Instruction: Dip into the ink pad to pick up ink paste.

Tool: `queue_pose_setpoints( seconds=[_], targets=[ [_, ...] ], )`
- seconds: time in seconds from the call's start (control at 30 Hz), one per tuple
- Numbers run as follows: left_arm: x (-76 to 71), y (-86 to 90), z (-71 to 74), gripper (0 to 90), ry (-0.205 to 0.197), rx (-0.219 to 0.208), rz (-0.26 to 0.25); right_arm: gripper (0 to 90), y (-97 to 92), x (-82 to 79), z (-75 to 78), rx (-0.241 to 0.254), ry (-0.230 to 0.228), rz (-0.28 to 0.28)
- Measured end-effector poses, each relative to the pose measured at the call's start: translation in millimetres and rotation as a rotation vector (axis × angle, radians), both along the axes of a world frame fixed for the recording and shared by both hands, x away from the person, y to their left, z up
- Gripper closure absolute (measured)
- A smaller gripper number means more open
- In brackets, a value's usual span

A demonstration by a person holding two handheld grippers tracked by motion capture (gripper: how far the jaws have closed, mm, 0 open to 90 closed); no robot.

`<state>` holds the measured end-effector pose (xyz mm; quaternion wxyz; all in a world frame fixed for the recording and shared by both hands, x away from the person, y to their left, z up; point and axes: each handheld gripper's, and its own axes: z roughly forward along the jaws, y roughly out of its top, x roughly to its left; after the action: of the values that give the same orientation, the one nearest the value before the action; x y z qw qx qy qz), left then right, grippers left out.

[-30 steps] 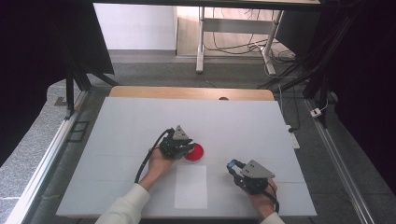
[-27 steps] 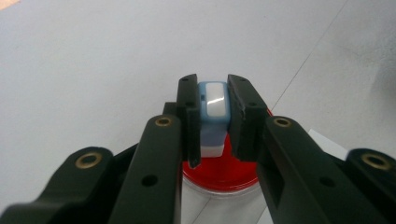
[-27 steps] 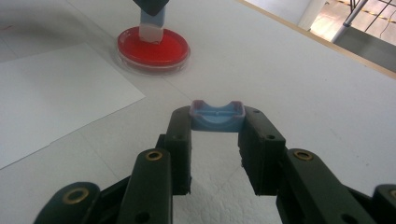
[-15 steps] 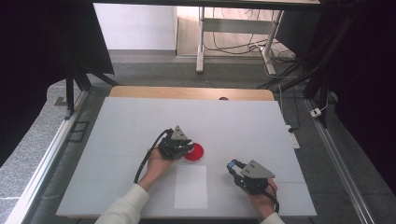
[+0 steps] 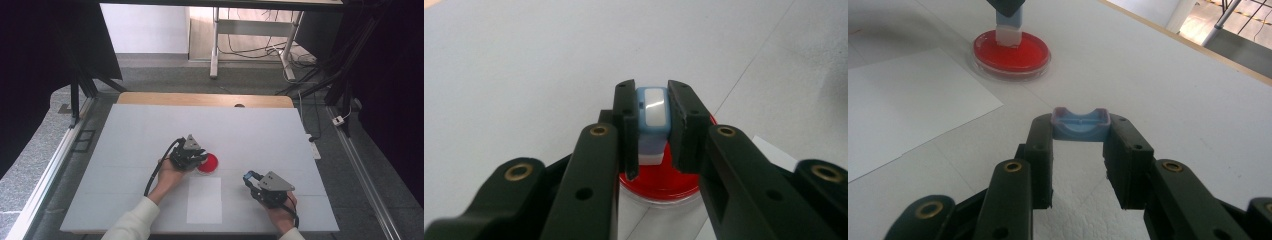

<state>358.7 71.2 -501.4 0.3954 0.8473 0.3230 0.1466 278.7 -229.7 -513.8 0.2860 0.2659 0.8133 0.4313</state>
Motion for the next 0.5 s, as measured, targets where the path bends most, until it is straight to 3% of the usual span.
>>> queue_pose_setpoints(
  seconds=[0.17, 0.5],
  targets=[
    [-2.2, -0.1, 3.4, 75.7, -0.026, 0.010, 0.020, 65.2, 0.0, -1.0, 0.6, -0.005, -0.004, -0.003],
    [-2.0, 12.7, 13.5, 75.7, -0.006, -0.090, 0.019, 65.2, -1.9, -0.3, 1.4, 0.005, -0.006, -0.001]
  ],
)
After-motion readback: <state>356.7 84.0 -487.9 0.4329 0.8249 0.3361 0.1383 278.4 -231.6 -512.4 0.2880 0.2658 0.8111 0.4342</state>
